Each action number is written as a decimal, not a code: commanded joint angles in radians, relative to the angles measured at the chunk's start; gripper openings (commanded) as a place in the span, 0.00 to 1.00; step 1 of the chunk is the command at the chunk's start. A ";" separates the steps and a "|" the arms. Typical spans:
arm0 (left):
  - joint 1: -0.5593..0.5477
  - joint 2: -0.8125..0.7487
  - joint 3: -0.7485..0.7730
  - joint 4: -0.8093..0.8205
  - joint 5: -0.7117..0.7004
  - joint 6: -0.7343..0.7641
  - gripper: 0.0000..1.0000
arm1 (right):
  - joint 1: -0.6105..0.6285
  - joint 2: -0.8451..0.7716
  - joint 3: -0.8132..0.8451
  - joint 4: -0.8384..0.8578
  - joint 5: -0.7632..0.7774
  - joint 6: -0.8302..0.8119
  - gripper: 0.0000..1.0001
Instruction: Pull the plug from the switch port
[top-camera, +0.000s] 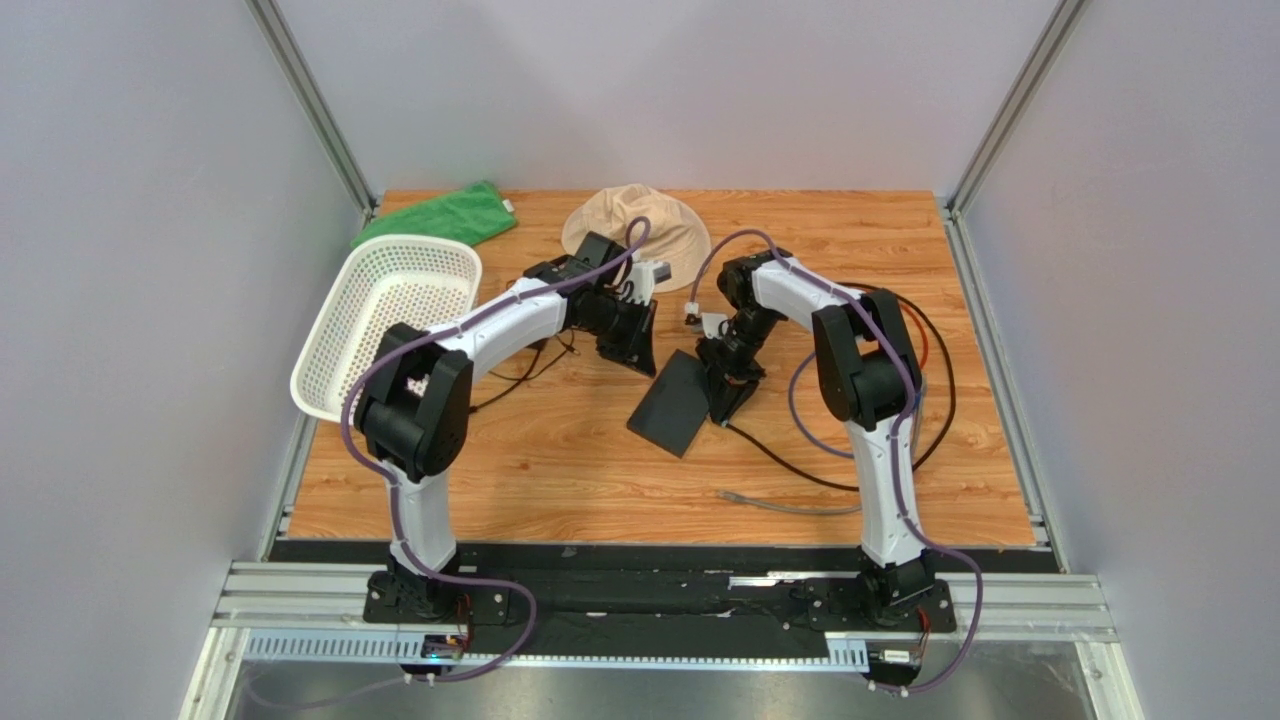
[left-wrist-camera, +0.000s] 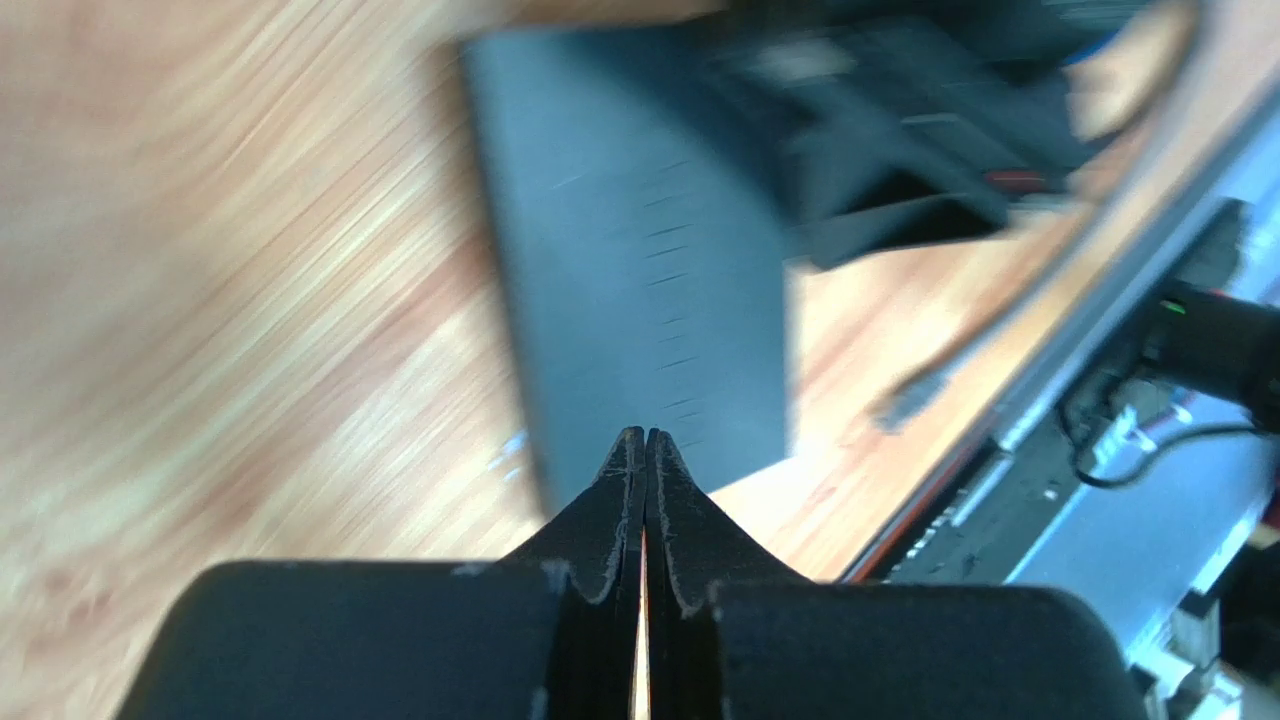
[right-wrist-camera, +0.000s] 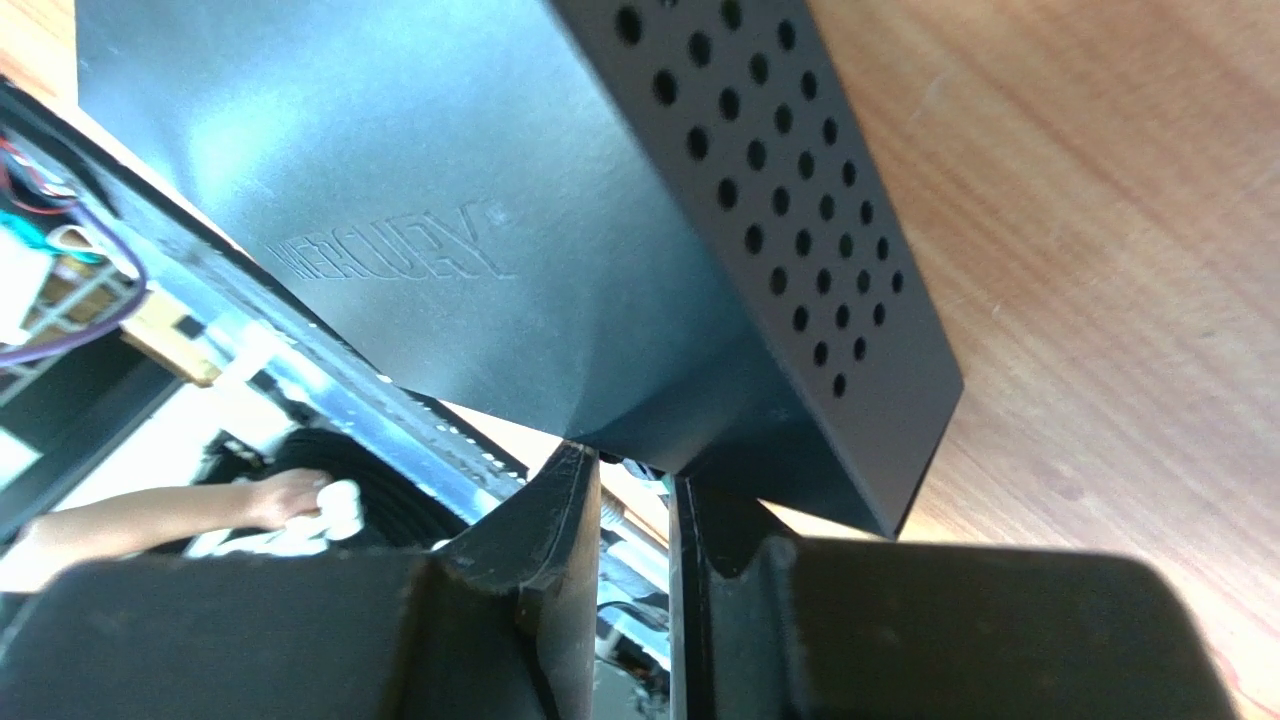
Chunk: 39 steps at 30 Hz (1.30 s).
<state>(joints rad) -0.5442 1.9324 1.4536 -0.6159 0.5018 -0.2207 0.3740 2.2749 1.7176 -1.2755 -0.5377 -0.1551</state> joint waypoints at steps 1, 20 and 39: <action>-0.042 0.031 0.036 0.058 0.139 0.072 0.00 | -0.024 0.095 0.020 0.169 0.088 0.046 0.00; -0.082 0.284 0.099 -0.058 -0.078 -0.037 0.00 | -0.112 0.161 -0.085 -0.151 0.053 -0.063 0.00; -0.092 0.297 0.105 -0.081 -0.111 -0.034 0.00 | -0.153 0.098 -0.150 0.085 -0.200 -0.038 0.48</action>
<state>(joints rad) -0.6342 2.1590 1.5929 -0.6399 0.6159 -0.3084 0.2211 2.3264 1.6146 -1.3025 -0.8421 -0.2611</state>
